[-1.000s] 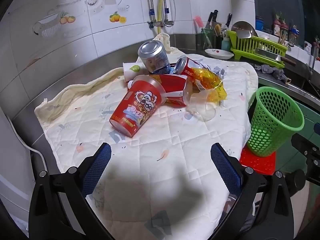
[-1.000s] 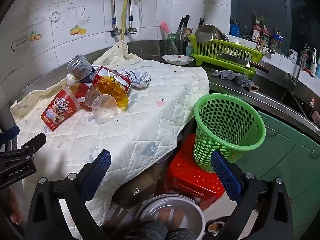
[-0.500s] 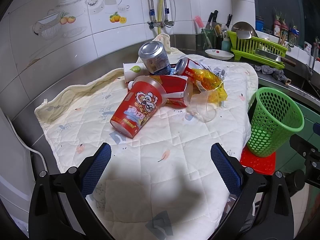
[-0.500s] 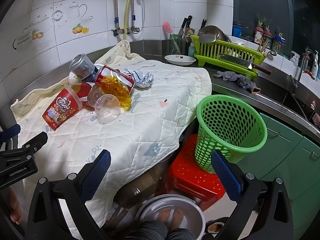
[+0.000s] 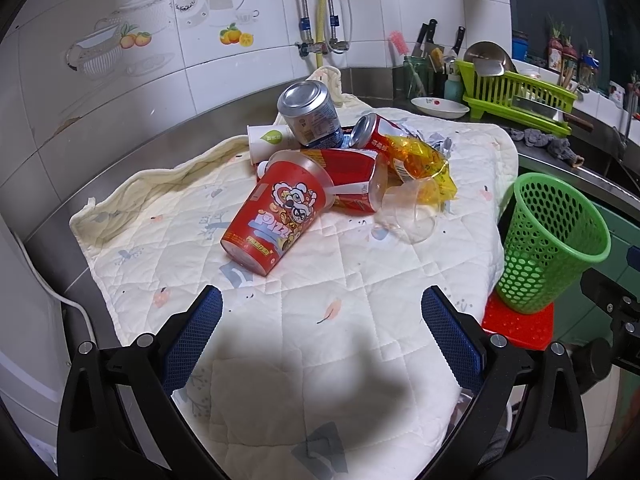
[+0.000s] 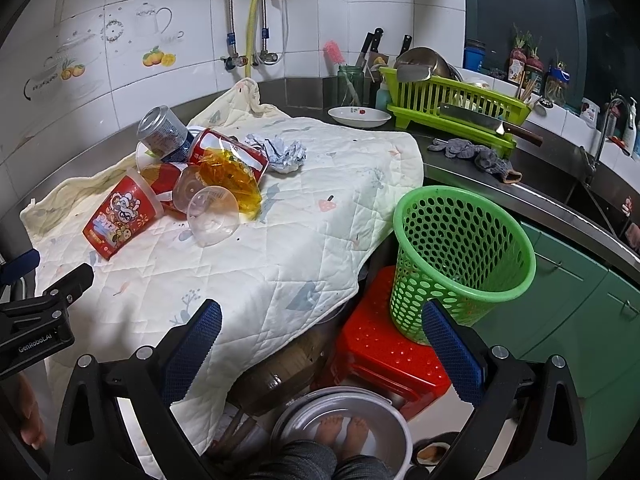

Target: Collect trash

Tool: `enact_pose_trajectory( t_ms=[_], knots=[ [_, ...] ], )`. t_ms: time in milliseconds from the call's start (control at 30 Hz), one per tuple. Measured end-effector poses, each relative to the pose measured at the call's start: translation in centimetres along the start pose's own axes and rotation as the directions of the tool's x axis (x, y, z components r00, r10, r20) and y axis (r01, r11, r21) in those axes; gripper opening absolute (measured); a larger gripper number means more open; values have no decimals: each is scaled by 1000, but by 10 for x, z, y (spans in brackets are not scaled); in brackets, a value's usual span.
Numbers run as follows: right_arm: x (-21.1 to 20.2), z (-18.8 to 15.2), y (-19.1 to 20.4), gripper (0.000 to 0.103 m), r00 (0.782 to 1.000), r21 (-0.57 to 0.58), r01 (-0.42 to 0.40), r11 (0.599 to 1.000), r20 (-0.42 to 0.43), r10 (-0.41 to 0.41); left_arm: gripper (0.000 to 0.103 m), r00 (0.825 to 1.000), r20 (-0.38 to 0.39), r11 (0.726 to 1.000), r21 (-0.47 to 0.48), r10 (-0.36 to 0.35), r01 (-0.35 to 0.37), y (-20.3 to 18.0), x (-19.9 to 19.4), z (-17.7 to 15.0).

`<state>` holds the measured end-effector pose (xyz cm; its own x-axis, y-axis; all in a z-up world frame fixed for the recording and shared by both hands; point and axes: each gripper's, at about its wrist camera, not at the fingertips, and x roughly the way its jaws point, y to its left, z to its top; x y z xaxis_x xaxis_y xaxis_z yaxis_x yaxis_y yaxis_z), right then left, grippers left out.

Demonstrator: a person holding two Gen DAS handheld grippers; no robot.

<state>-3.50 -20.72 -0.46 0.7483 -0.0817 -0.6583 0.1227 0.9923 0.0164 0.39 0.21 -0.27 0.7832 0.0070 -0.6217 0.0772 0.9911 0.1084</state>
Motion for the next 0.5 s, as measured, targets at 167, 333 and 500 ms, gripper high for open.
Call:
enact_pose_trajectory(
  t_ms=[167,333,500],
  knots=[
    [0,1,0,97,1000,2,0,1000,1,0,98,1000,-1,1000,1,1,-1,-1,0,-1],
    [1,0,1,97,1000,4,-4,1000,-1,4,98,1000,-2,1000,1,2,-2,0,1,-1],
    [2,-2,1,97,1000,5,-5,1000,-4,5,98,1000,-5,1000,3,4,-4,-1,2,-1]
  ],
)
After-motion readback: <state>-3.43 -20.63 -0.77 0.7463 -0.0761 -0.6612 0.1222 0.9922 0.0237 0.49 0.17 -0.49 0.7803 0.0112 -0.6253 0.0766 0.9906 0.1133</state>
